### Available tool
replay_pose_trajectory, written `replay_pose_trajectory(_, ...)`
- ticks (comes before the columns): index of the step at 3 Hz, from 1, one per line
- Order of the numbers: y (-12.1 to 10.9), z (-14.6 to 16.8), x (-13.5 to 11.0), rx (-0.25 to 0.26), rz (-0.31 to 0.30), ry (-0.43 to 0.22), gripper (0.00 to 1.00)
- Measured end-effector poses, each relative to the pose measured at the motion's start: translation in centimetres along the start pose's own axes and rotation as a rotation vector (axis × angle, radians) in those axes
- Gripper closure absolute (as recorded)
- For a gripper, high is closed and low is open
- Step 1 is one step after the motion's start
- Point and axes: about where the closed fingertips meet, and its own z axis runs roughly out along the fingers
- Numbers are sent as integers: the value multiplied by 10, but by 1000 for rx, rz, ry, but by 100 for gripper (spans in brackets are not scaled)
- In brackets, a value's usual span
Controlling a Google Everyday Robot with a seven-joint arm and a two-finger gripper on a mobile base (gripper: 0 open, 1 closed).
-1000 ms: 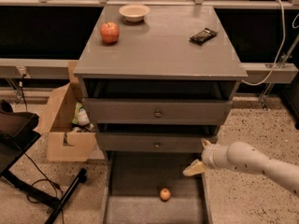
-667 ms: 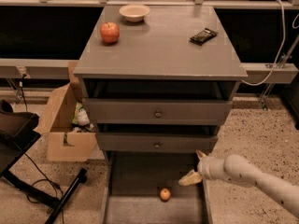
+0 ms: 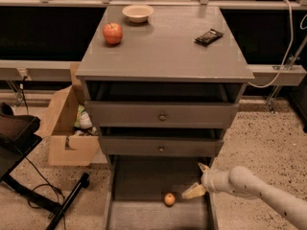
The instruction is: Pick orange from bottom drawer and place on counter
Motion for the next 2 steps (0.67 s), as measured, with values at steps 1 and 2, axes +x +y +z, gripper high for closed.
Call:
replay_pose_trajectory(1,11,4,-11,-12,-35,-17,0)
replay_pose_trajectory(2,27,43,3,-79,-90,-7,0)
